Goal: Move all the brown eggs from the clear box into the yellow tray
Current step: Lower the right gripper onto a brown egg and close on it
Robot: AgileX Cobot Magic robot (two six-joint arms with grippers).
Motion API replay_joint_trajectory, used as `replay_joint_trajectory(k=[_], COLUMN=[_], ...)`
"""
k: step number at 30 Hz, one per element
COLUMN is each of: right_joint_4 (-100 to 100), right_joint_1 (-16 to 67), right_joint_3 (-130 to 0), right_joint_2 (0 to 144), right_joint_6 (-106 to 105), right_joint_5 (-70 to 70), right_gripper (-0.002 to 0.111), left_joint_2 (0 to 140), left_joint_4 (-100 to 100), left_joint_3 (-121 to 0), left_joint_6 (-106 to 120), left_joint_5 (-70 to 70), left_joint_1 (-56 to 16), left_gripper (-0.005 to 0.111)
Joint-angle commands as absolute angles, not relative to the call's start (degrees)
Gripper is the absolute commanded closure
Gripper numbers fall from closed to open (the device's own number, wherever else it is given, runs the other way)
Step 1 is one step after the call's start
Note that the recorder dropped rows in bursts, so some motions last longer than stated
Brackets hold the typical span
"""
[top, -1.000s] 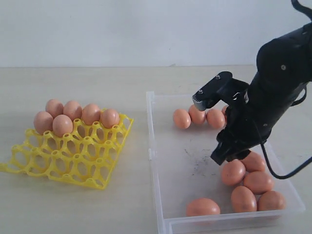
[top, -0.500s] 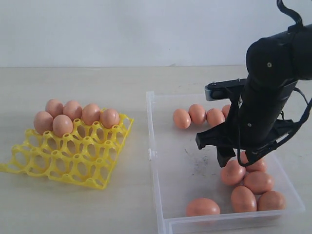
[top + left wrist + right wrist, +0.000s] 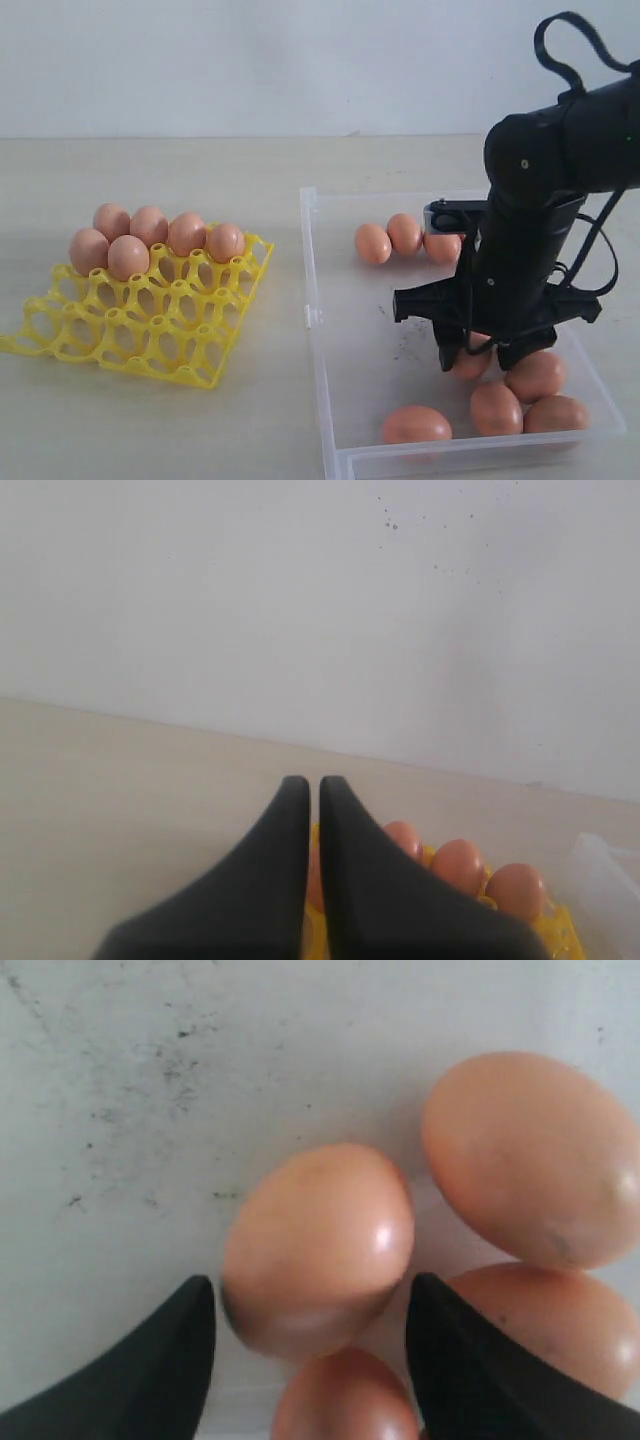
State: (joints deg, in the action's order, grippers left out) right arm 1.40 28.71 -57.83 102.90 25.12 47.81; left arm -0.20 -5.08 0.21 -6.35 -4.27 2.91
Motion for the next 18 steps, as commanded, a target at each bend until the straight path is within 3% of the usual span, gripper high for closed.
replay_joint_trajectory(k=[1,18], right_joint_4=[1.0,-3.5], right_joint_1=[28.5,28.5], right_joint_3=[-57.6,-57.8], right_joint_2=[106.3,107.9], right_joint_6=[25.8,11.2], right_joint_5=[46.0,38.9], right_gripper=[0.056,0.056], left_joint_2=[0.0,0.0], left_joint_4=[-5.1,-5.1], left_joint_3=[0.0,0.0], left_joint_6=[-6.4,-6.4], left_joint_5=[-4.0,-4.0], left_joint_1=[2.6,2.6], left_gripper=[0.103,0.103])
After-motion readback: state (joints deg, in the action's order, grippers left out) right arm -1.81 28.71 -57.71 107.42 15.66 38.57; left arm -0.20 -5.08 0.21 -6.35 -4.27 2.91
